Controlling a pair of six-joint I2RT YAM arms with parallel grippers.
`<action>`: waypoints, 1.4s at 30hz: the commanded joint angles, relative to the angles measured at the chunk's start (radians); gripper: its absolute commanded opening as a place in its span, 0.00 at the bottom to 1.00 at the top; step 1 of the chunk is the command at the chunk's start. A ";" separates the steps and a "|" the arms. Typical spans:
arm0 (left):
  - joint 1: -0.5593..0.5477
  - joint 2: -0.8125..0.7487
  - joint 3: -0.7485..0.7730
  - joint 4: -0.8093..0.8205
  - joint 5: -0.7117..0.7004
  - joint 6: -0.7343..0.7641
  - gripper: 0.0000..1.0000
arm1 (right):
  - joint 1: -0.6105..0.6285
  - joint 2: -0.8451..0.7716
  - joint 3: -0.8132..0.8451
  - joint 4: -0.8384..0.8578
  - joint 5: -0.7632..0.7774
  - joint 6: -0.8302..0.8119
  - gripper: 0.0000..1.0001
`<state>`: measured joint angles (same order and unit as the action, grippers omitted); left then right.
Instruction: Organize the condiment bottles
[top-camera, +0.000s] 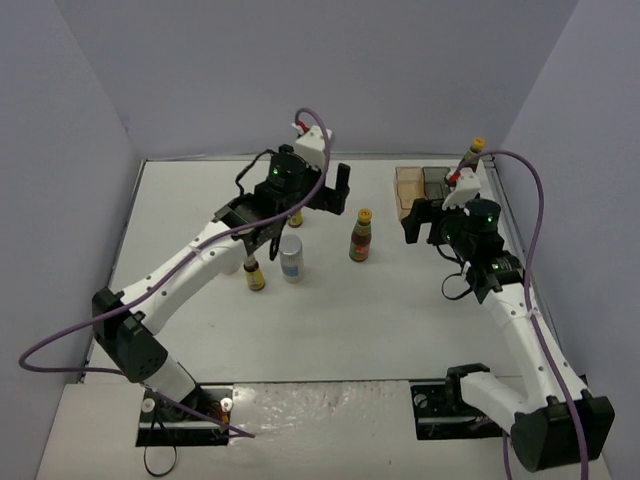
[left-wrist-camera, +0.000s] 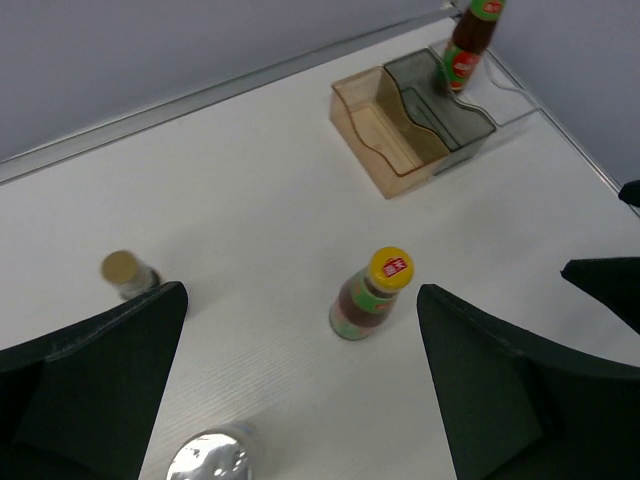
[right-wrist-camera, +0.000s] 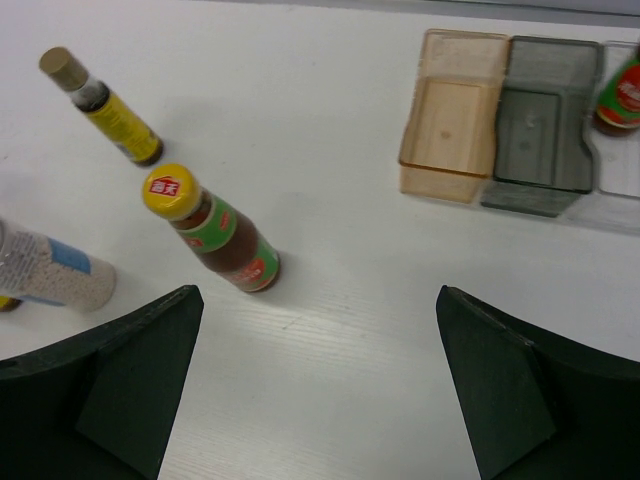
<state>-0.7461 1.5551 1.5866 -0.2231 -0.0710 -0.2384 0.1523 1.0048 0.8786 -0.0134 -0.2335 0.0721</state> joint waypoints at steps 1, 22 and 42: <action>0.122 -0.221 -0.090 -0.101 -0.078 -0.063 0.97 | 0.135 0.098 0.058 0.126 0.080 -0.040 1.00; 0.484 -0.868 -0.665 -0.272 -0.264 -0.021 0.97 | 0.317 0.455 0.020 0.488 0.160 -0.054 0.91; 0.485 -0.900 -0.794 -0.182 -0.291 0.004 0.97 | 0.289 0.418 0.084 0.402 0.191 -0.107 0.00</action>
<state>-0.2676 0.6514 0.7712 -0.4792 -0.3378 -0.2546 0.4635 1.5291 0.8782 0.4364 -0.0665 0.0041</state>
